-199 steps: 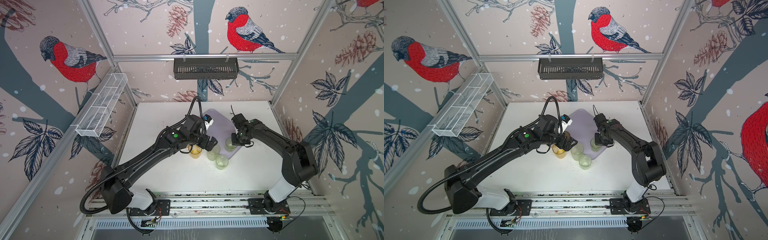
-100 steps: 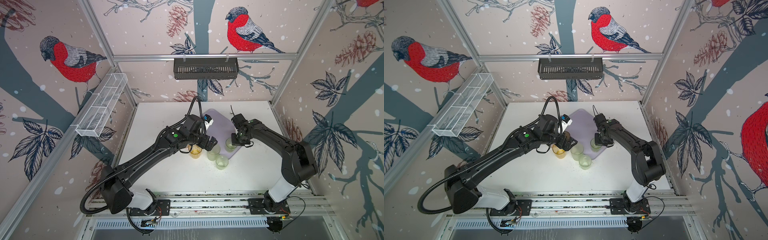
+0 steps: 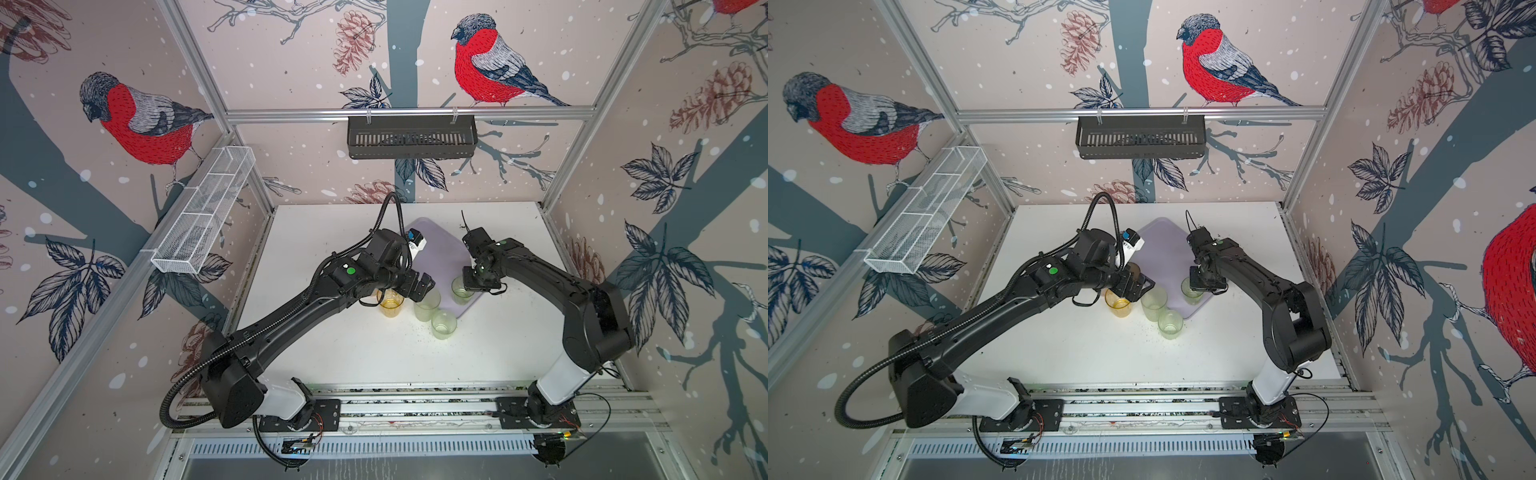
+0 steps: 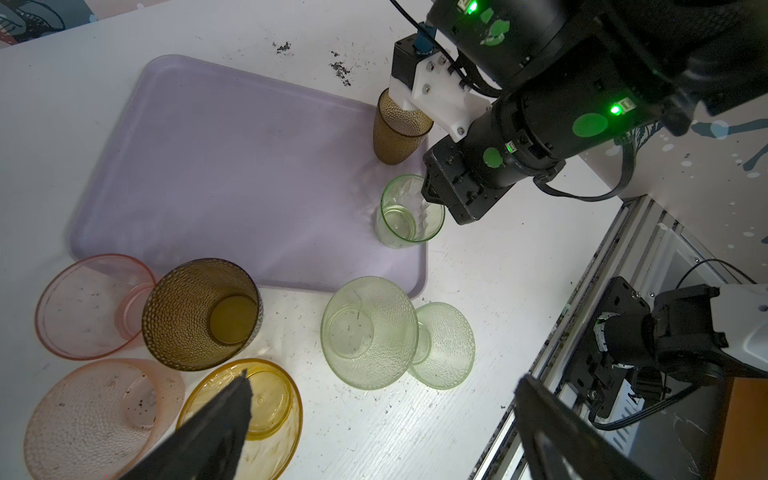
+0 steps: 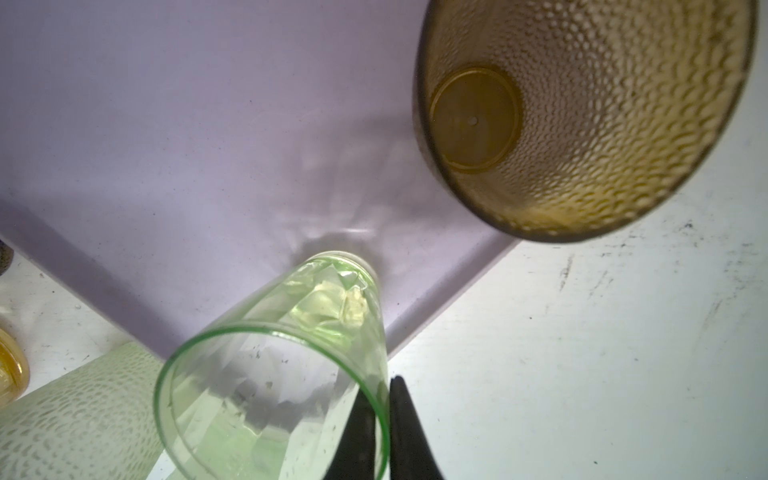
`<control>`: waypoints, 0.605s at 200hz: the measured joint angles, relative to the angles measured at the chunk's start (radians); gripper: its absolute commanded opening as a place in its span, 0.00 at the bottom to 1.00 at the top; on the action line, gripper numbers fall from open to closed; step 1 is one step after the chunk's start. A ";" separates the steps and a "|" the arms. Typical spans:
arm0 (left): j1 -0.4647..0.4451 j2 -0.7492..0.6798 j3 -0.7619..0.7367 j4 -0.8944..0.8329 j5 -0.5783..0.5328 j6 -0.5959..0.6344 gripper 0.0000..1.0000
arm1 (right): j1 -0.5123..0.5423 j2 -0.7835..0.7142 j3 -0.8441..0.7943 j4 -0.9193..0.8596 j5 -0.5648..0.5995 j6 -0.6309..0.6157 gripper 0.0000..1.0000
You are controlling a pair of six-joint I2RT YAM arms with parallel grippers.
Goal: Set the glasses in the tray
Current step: 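Lift the pale green glass and set it on the tray beside the amber glass, then open the right gripper and raise it away while the left arm lifts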
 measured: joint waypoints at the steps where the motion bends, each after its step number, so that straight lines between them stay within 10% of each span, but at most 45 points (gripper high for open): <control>1: 0.000 0.000 0.000 0.000 0.000 0.000 0.98 | 0.000 0.000 0.000 0.000 0.000 0.000 0.12; 121: 0.000 -0.007 -0.004 0.000 0.000 -0.001 0.98 | 0.002 -0.023 -0.003 0.000 0.003 0.001 0.33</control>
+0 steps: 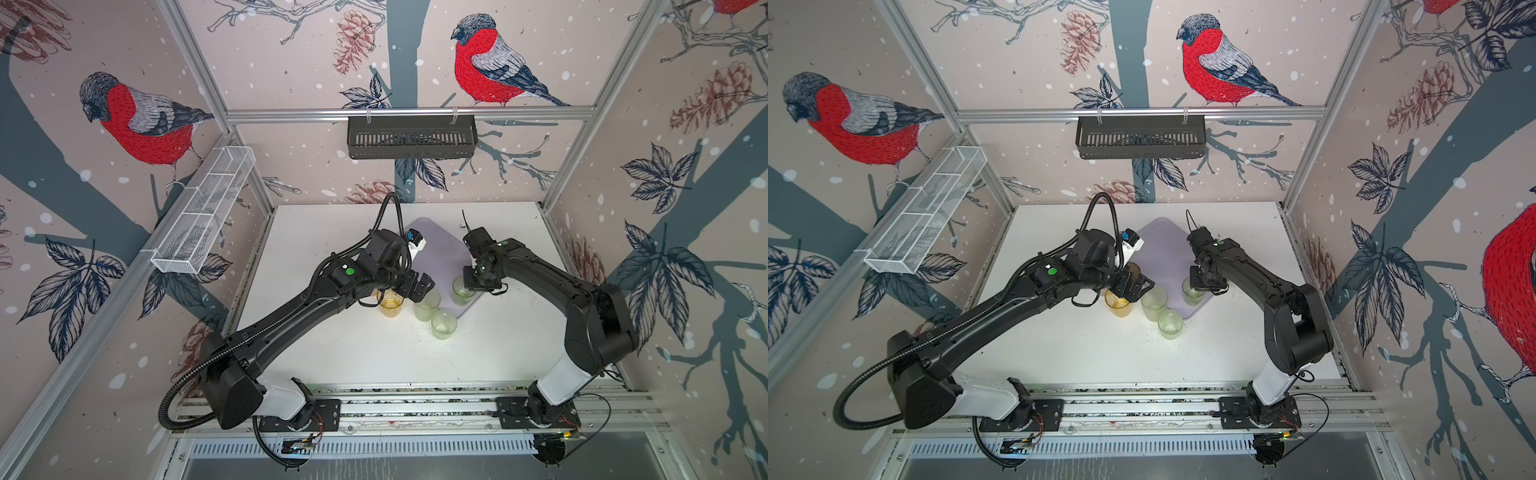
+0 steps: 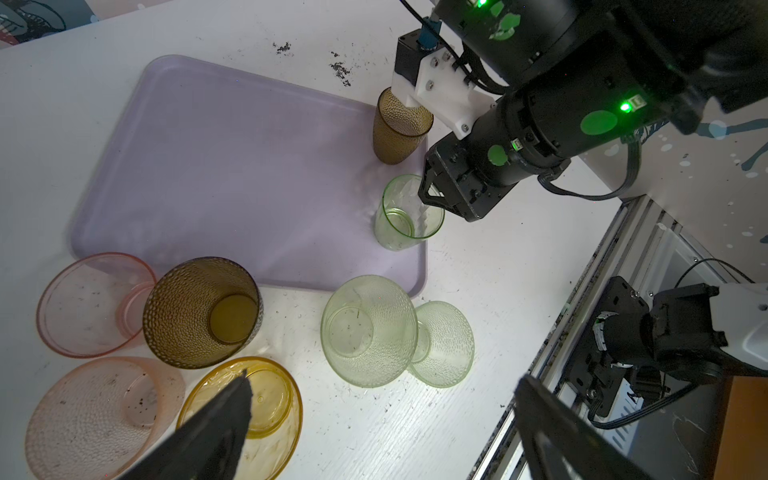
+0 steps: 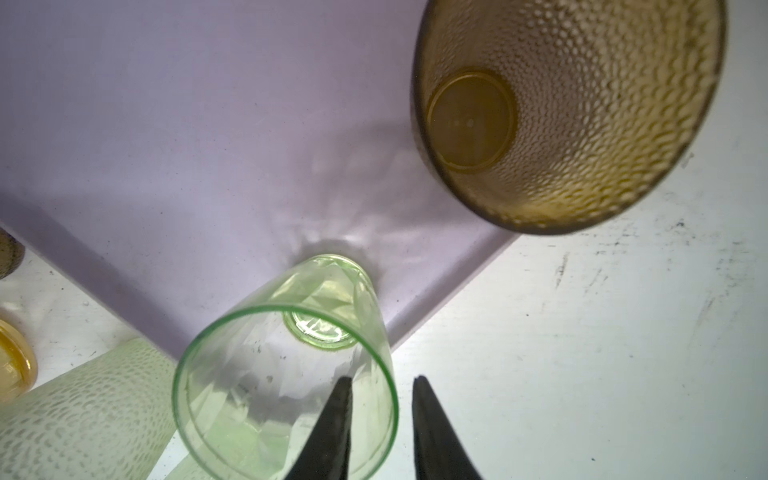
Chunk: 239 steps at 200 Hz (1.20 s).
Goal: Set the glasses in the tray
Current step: 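Open the right gripper and raise it away while the left arm lifts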
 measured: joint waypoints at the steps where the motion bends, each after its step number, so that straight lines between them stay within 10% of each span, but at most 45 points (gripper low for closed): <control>1: 0.000 0.000 0.000 0.000 0.000 0.000 0.98 | 0.000 0.000 0.000 0.000 0.000 0.000 0.33; 239: 0.025 0.246 0.325 -0.235 -0.171 -0.170 0.96 | 0.004 -0.218 0.101 0.022 0.096 -0.140 0.71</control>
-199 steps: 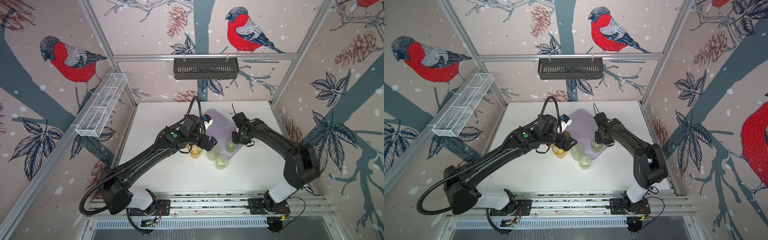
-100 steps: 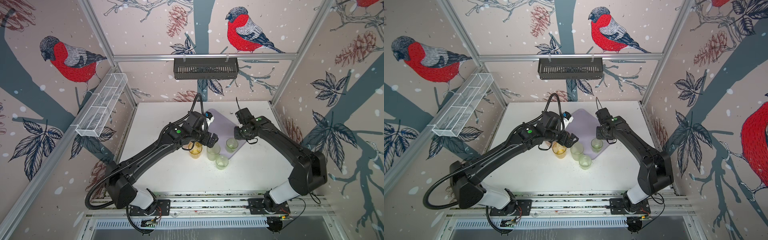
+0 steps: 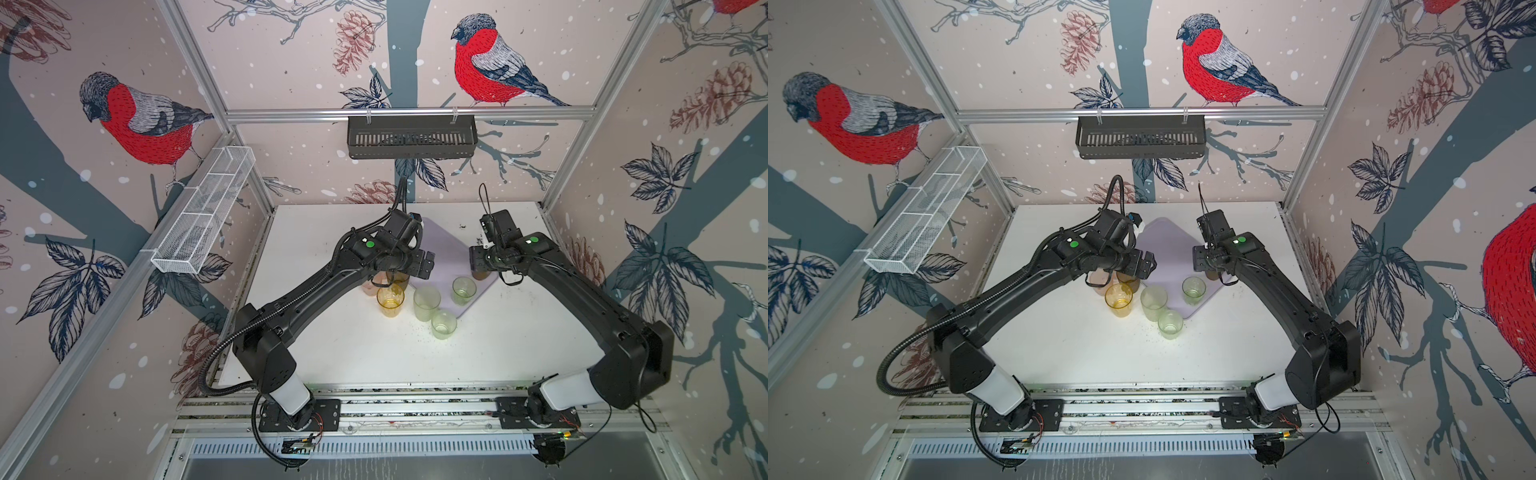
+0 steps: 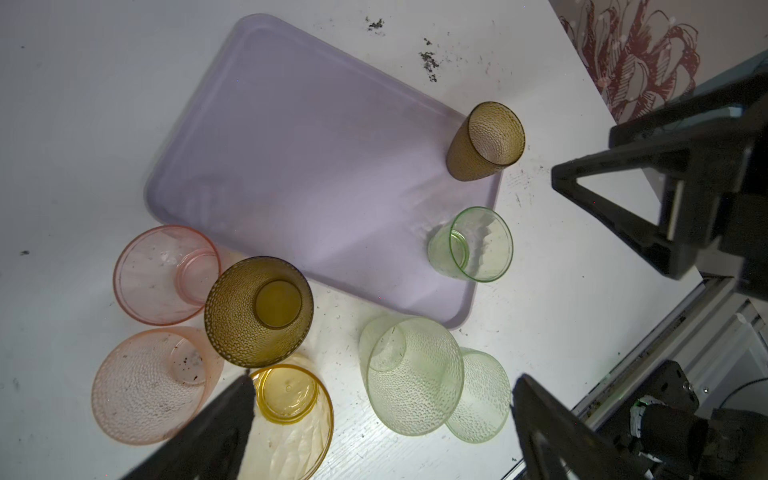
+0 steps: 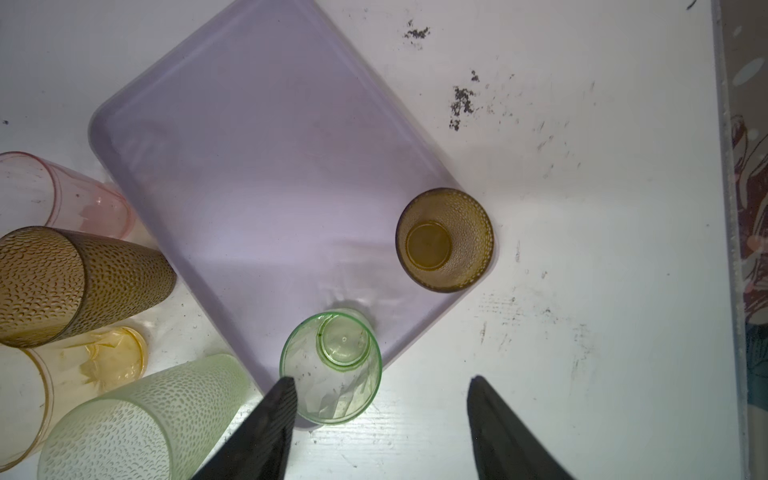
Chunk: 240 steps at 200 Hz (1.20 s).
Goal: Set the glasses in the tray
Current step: 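Open the right gripper and raise it away while the left arm lifts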
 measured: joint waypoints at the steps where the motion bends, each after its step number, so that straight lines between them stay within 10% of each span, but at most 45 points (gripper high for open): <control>1: 0.000 0.000 0.001 -0.001 -0.001 -0.002 0.96 | 0.000 -0.001 -0.001 0.001 0.000 -0.002 0.71; 240: 0.358 0.253 0.200 -0.236 0.006 0.051 0.81 | -0.042 -0.154 -0.003 0.156 -0.251 -0.100 0.97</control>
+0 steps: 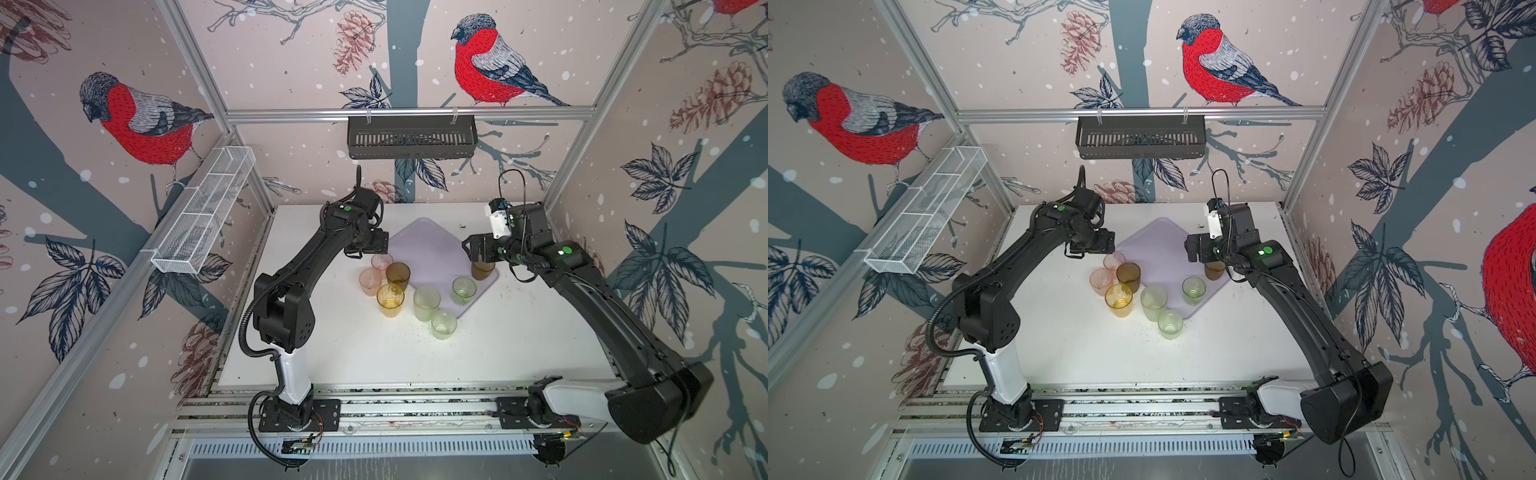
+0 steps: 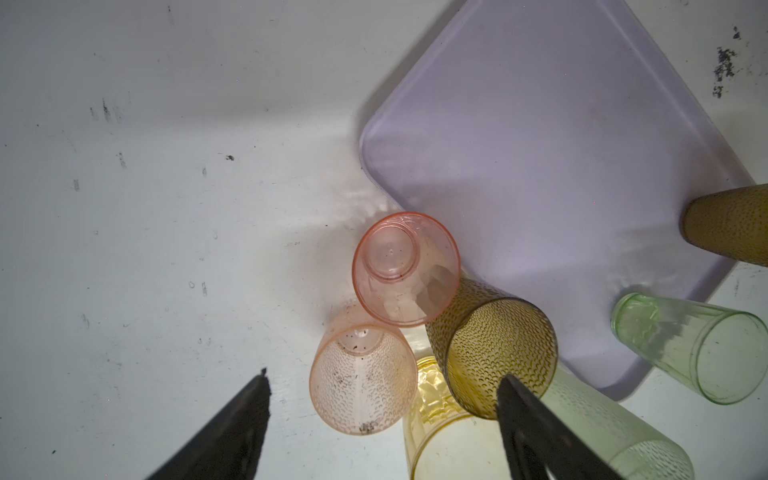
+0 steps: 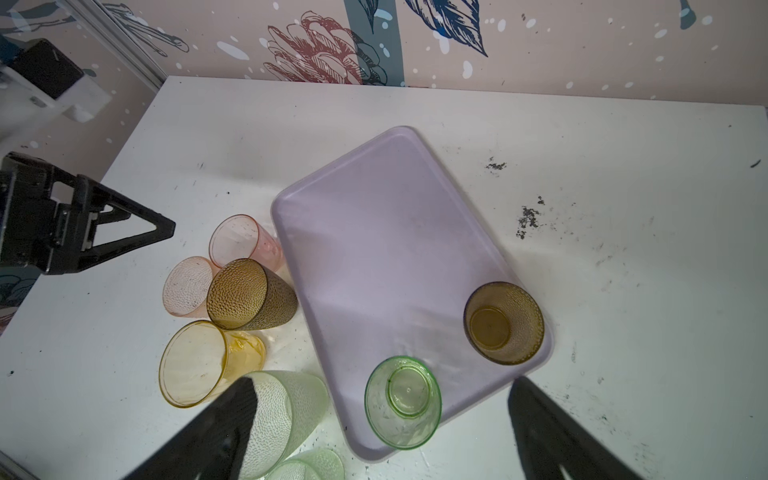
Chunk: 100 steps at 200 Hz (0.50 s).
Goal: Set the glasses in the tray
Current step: 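Open the right gripper and raise it away while the left arm lifts, then lower the left gripper onto the pink glass rim beside the tray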
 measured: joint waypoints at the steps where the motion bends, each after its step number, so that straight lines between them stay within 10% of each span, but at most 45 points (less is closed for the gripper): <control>1: 0.002 0.002 0.001 0.000 0.000 0.003 0.81 | 0.000 0.000 0.000 0.001 0.000 0.000 0.97; 100: 0.053 0.105 0.007 0.018 0.076 0.049 0.67 | 0.000 0.060 0.008 0.018 -0.028 -0.018 0.97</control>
